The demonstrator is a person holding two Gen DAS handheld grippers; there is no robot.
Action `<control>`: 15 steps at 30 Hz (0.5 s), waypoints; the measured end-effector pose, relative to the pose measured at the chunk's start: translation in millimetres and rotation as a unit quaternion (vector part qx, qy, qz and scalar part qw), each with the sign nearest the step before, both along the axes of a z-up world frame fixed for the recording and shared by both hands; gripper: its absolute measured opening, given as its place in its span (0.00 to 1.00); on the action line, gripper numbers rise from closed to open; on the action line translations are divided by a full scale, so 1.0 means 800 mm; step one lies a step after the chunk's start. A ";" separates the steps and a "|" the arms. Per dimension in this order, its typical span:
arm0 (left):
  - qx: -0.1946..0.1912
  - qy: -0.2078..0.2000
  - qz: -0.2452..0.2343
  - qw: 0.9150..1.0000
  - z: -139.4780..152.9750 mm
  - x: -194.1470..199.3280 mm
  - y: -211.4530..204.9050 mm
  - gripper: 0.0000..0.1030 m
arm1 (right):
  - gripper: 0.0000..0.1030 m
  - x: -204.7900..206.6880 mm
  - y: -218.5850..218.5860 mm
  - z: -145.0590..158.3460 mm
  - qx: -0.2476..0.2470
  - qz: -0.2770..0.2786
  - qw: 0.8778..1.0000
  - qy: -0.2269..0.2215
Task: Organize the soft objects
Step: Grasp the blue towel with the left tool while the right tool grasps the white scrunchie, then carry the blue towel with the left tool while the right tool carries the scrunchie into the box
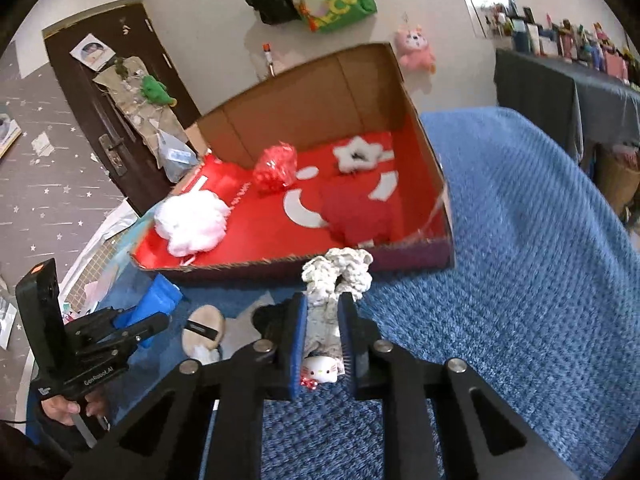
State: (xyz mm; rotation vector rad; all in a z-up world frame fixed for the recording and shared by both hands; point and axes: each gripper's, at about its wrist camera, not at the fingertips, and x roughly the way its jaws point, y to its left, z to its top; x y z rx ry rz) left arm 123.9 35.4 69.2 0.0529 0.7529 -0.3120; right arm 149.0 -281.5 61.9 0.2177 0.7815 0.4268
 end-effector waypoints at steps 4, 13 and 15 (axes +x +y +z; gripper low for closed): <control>-0.004 -0.003 -0.004 1.000 0.004 -0.003 -0.002 0.28 | 0.17 -0.008 -0.001 0.008 0.005 0.004 1.000 -0.007; -0.035 -0.012 -0.028 0.999 0.030 0.011 -0.020 0.28 | 0.17 -0.006 0.017 0.019 0.011 0.028 0.999 -0.020; -0.041 -0.014 -0.034 0.998 0.038 0.024 -0.027 0.28 | 0.17 0.000 0.023 0.026 0.013 0.035 0.999 -0.025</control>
